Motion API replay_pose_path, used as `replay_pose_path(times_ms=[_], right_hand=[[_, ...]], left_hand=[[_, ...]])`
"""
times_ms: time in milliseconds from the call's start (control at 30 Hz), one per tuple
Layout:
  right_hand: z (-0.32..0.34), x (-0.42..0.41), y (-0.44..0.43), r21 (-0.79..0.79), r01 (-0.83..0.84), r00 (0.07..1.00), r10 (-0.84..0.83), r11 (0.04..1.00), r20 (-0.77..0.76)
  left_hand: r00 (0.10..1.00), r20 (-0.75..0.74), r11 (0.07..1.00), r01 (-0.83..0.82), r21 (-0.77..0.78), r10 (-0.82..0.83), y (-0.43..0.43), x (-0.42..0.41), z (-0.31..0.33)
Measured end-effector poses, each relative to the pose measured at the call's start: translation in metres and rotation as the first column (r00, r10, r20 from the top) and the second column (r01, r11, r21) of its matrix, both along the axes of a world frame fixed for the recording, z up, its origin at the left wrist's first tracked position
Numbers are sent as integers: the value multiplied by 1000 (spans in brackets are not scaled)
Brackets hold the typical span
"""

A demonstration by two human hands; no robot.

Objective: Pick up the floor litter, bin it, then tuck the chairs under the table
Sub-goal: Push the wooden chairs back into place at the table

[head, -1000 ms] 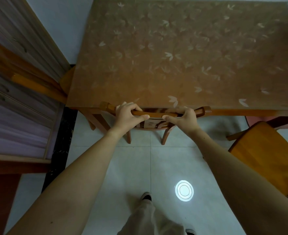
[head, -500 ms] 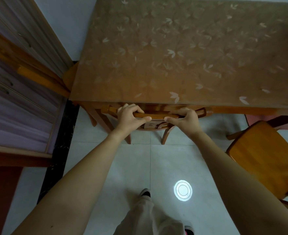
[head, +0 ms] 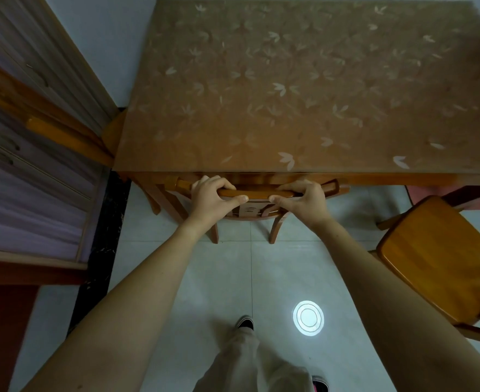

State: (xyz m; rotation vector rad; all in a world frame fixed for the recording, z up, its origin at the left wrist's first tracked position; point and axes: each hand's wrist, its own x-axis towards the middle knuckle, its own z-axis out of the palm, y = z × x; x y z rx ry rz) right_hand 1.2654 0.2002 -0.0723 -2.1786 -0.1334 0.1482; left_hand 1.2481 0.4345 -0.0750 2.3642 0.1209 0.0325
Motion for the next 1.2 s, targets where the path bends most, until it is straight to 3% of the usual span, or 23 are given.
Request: replay_pose_path(times_ms=[100, 233, 467, 600, 867, 1100, 1200], right_hand=[[-1, -3, 2, -83, -16, 1000, 17, 996, 15], [10, -16, 3, 4, 47, 999, -47, 999, -22], [64, -77, -30, -273, 93, 931, 14, 958, 366], [84, -128, -75, -430, 147, 914, 44, 891, 404], [82, -277, -194, -464, 385, 907, -234, 798, 351], [60, -415, -301, -474, 595, 800, -537, 649, 267], [65, -467, -345, -478, 675, 723, -630, 561, 282]], left_hand=[[1000, 0, 999, 21, 37, -21, 0, -3, 4], [997, 54, 989, 55, 138, -63, 1, -14, 17], [924, 211, 879, 205, 431, -319, -20, -51, 74], [865, 240, 837, 300, 457, -441, -64, -82, 98], [710, 219, 729, 570, 380, -669, -206, -170, 88], [486, 51, 471, 807, 357, -872, -353, -256, 71], [406, 54, 398, 850, 344, -912, -420, -287, 74]])
